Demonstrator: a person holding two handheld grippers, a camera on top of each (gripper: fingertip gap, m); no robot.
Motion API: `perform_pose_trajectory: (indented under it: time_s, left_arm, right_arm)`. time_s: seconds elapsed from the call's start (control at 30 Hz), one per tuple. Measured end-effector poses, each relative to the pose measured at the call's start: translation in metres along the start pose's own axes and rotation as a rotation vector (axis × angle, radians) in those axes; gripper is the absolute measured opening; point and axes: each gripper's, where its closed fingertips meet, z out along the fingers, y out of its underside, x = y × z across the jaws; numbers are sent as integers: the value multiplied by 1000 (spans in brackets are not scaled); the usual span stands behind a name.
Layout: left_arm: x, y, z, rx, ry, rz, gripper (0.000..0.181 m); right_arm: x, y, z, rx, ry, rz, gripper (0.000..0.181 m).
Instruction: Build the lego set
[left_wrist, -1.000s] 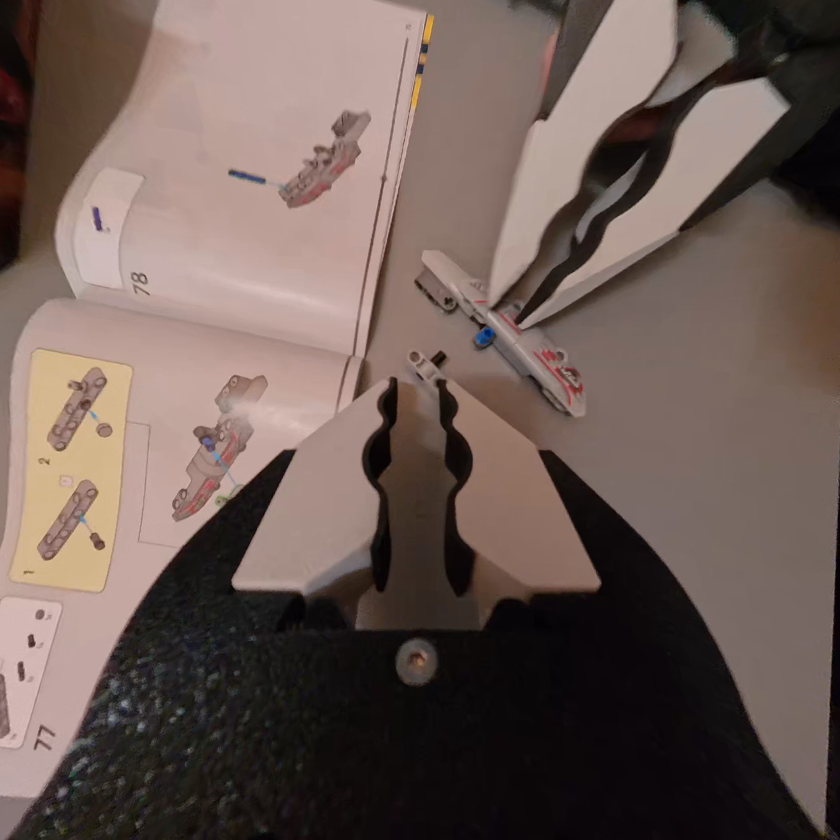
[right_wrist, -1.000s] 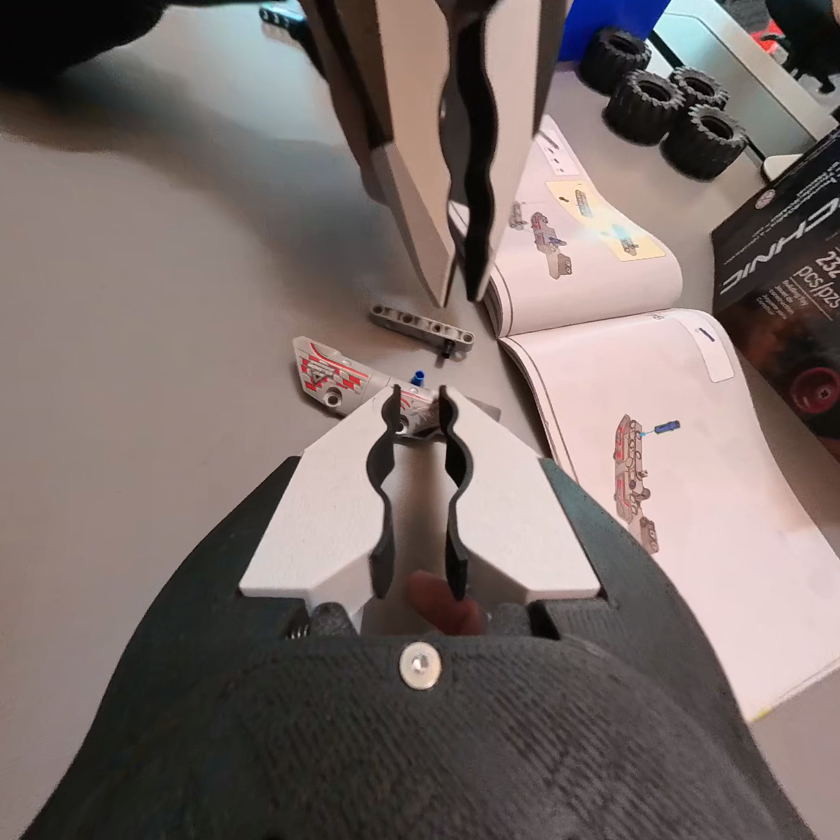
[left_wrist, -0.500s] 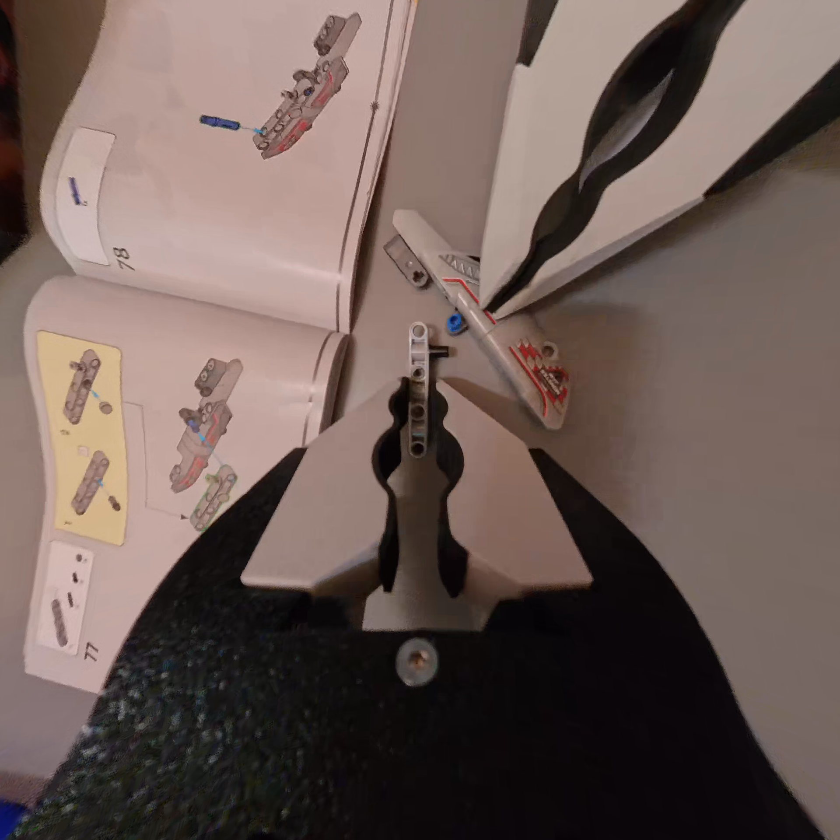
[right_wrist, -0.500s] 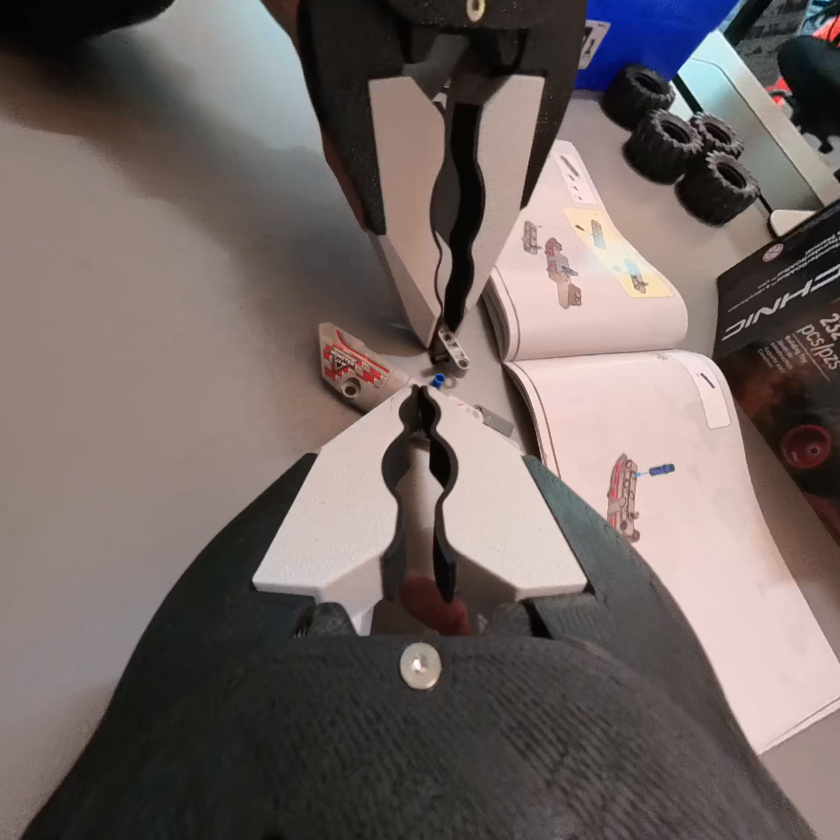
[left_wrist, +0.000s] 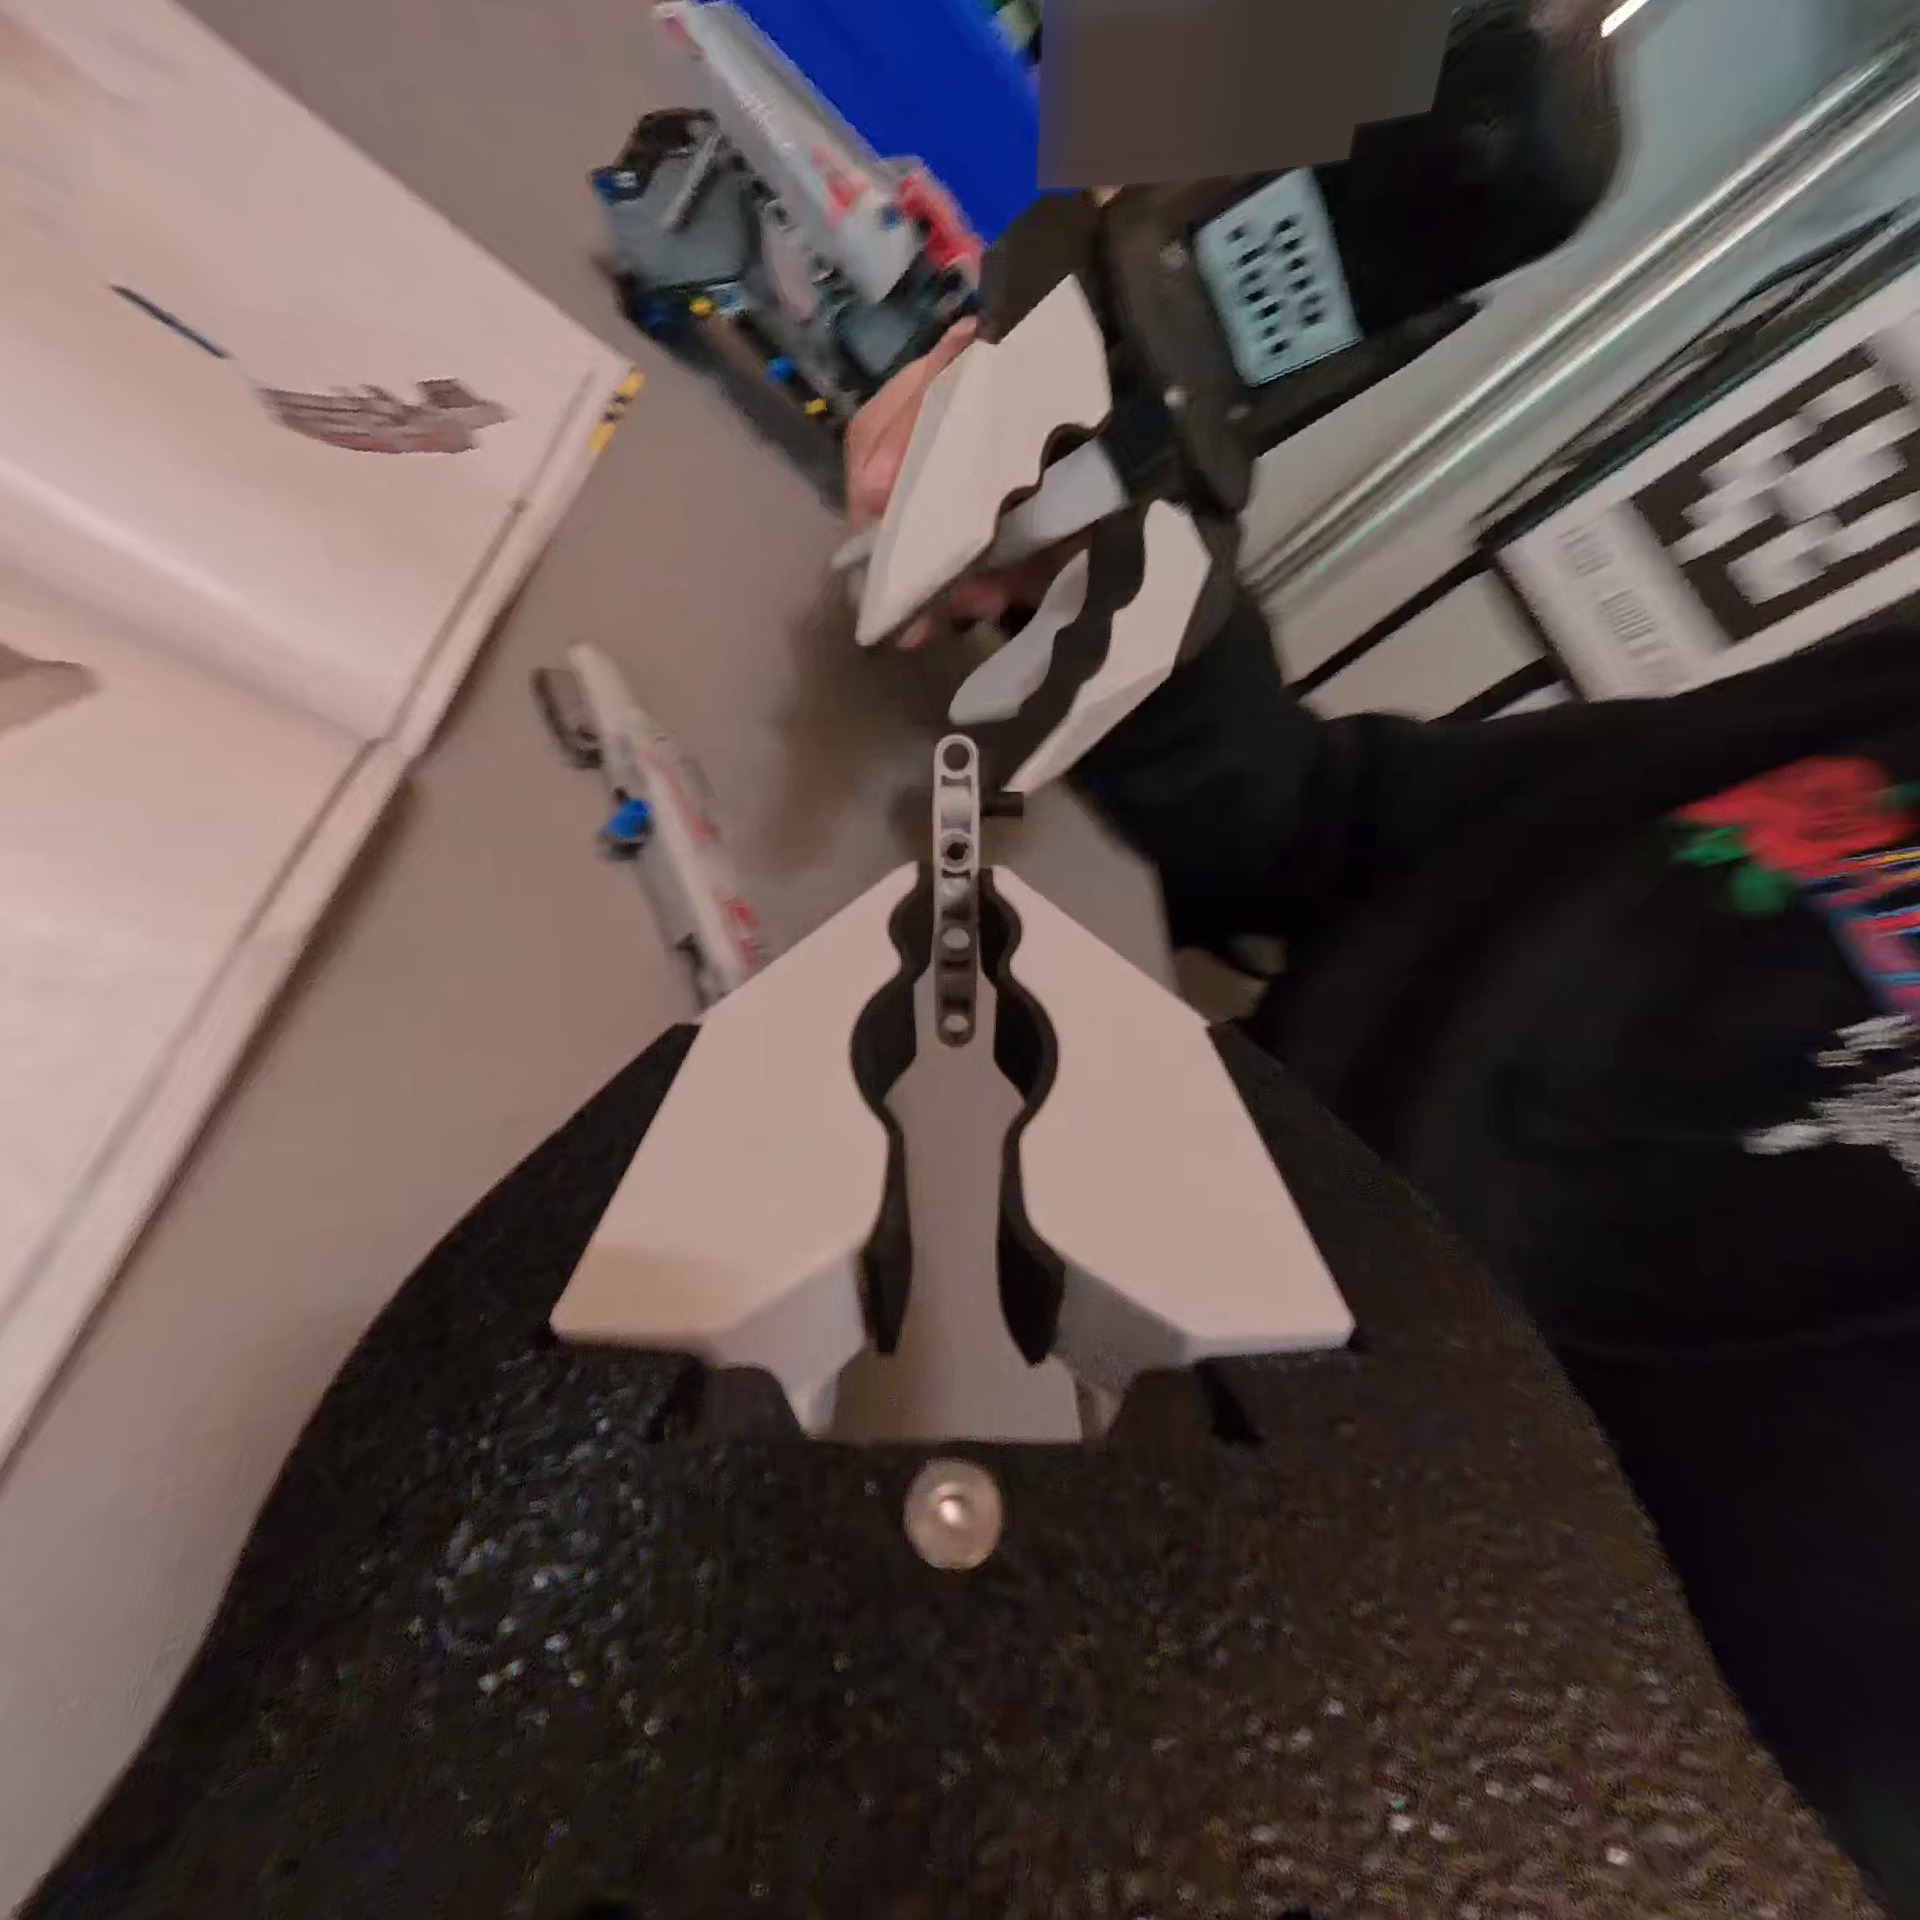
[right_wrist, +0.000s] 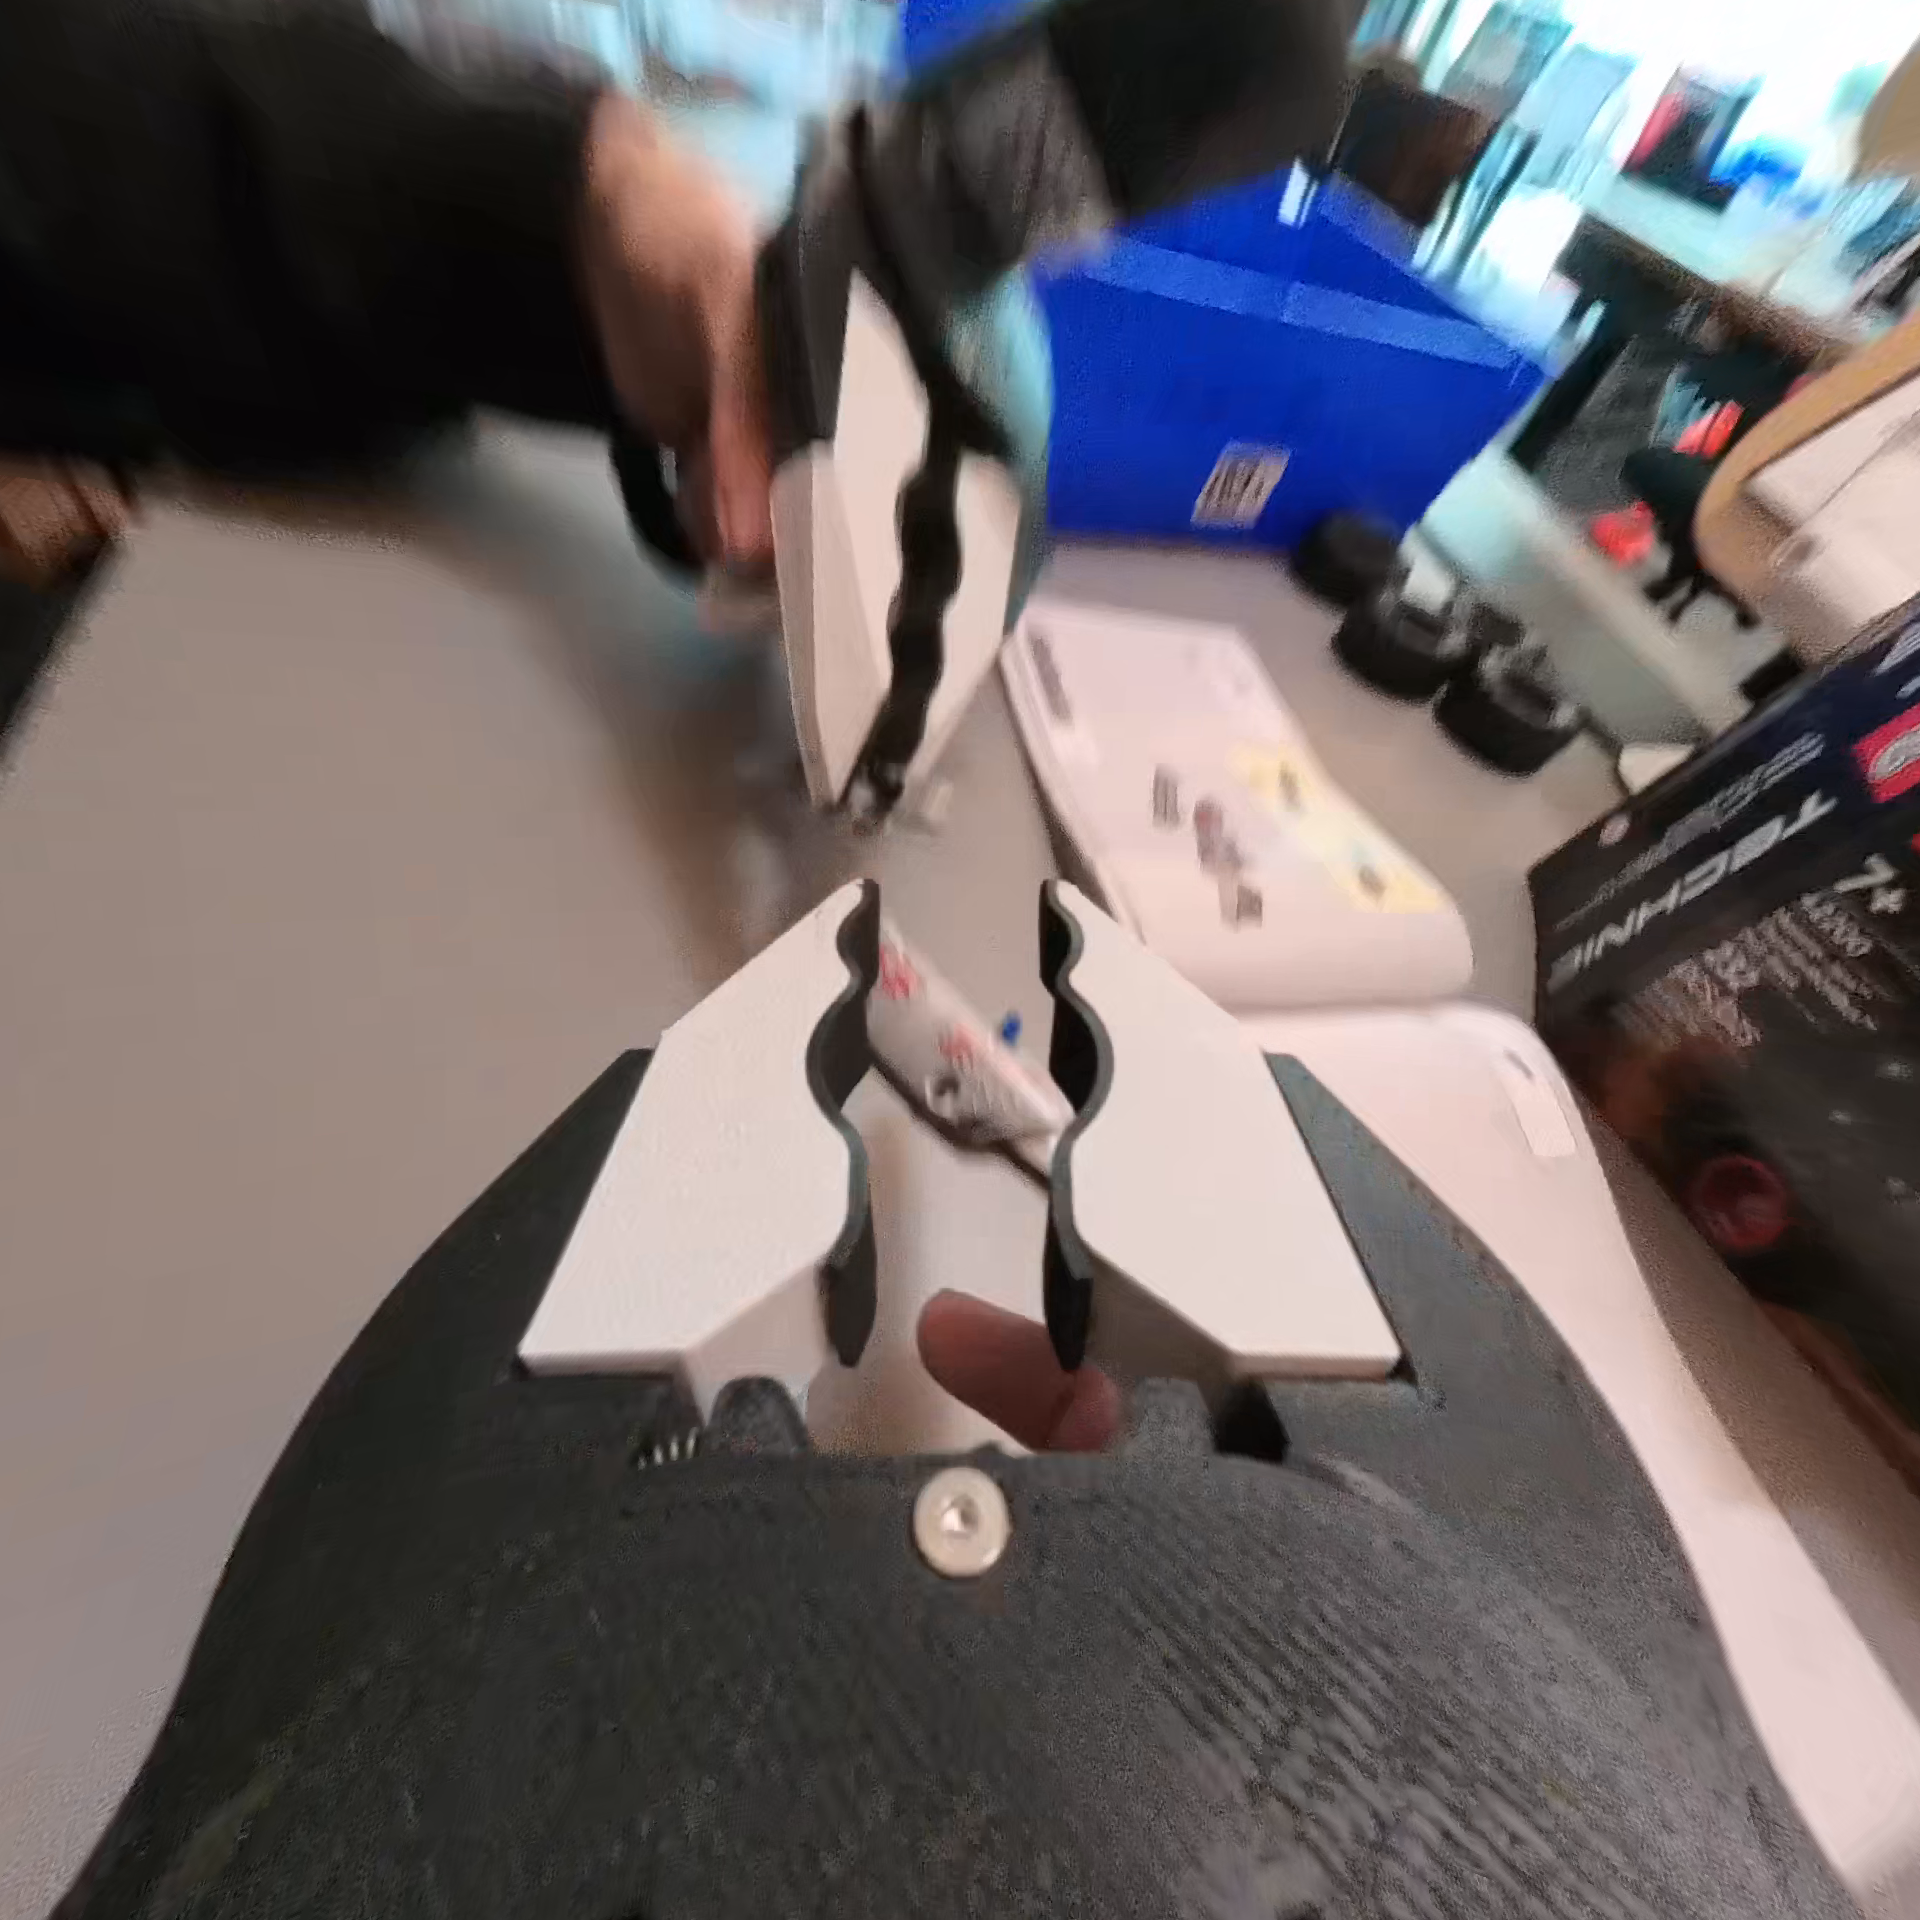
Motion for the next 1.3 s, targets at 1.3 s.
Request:
perform_pose_trajectory:
  time_s: [1.3]
  left_arm:
    - [23, -1, -3, -69, 309, -98, 5]
  right_arm:
    - [-33, -33, -12, 290, -236, -21, 17]
